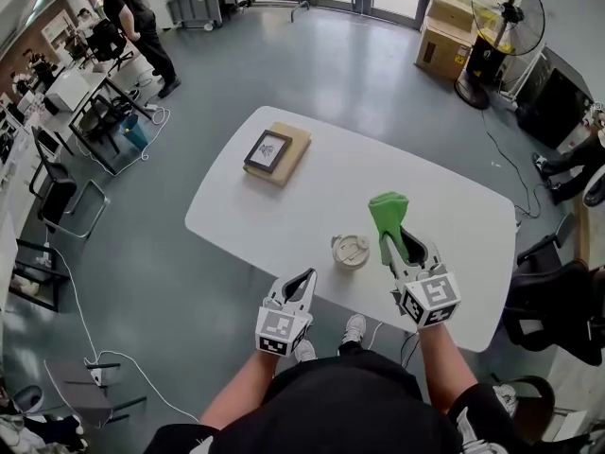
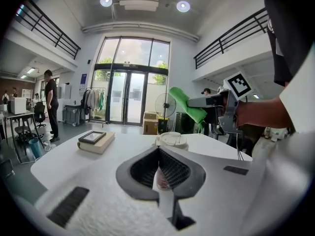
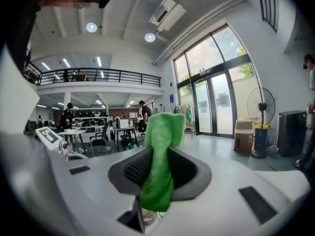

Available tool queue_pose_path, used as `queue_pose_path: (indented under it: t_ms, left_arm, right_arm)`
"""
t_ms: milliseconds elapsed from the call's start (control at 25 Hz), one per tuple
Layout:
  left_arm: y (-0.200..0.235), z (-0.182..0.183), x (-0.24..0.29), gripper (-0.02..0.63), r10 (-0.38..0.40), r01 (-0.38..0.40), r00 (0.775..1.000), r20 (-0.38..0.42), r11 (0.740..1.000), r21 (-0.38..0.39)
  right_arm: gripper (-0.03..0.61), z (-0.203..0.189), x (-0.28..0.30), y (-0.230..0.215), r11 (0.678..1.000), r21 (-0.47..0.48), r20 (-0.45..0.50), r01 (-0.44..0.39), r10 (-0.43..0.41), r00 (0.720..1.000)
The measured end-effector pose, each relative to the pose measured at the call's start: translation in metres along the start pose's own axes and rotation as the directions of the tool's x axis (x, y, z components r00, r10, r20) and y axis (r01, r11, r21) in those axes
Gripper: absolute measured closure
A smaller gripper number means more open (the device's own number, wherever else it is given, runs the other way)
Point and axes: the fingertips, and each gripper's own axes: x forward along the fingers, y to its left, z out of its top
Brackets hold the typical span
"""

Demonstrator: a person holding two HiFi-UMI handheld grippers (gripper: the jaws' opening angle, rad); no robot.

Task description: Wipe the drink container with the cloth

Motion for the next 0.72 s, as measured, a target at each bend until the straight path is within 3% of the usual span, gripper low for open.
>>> queue_pose_path:
  t_ms: [240, 720]
  left_arm:
    - [-0.005, 0.031, -0.008, 0.6, -0.002, -0.001, 0.998, 0.063, 0.999, 0.047]
    - [-0.006, 0.036, -0.03, 0.6, -0.006, 0.003, 0.996, 0.094, 0.999, 0.034]
  right_arm:
    - [0.486, 0.031, -0.024, 0.026, 0.999, -0.042, 0.122, 0.011, -0.006, 0.993]
    - [0.486, 0.024, -0.041, 0.05, 0.998, -0.048, 0.132, 0.028, -0.021, 0.991]
